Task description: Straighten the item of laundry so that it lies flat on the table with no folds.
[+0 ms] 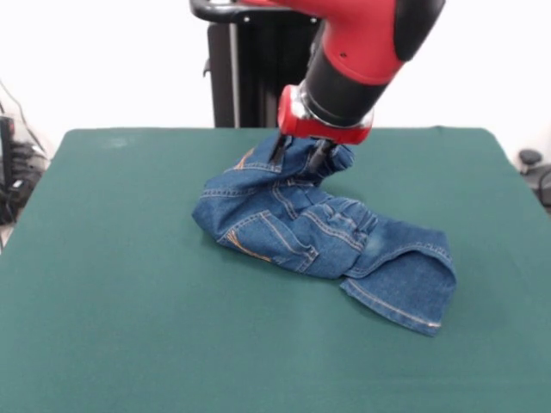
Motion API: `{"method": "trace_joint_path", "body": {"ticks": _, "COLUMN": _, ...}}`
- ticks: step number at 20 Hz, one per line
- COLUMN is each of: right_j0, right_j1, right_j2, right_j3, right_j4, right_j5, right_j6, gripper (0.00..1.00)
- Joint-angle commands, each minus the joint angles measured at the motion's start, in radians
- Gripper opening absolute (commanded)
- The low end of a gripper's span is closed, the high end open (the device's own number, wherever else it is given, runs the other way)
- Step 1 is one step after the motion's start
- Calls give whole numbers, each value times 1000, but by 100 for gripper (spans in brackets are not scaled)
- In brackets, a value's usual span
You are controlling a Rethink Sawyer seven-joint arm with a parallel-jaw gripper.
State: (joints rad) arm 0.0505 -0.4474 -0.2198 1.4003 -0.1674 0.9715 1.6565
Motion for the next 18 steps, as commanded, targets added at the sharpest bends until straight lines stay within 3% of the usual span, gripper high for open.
{"method": "trace_joint_path", "body": {"ticks": 1, "right_j0": 17, "right_j1": 108, "right_j2": 61, "right_j3": -36, "right_j4": -47, "right_j5": 8, "right_j6": 94, "gripper": 100}}
{"method": "trace_joint_path", "body": {"ticks": 18, "right_j0": 46, "right_j1": 180, "right_j2": 0, "right_j3": -132, "right_j4": -70, "right_j5": 167, "right_j6": 99, "gripper": 100}}
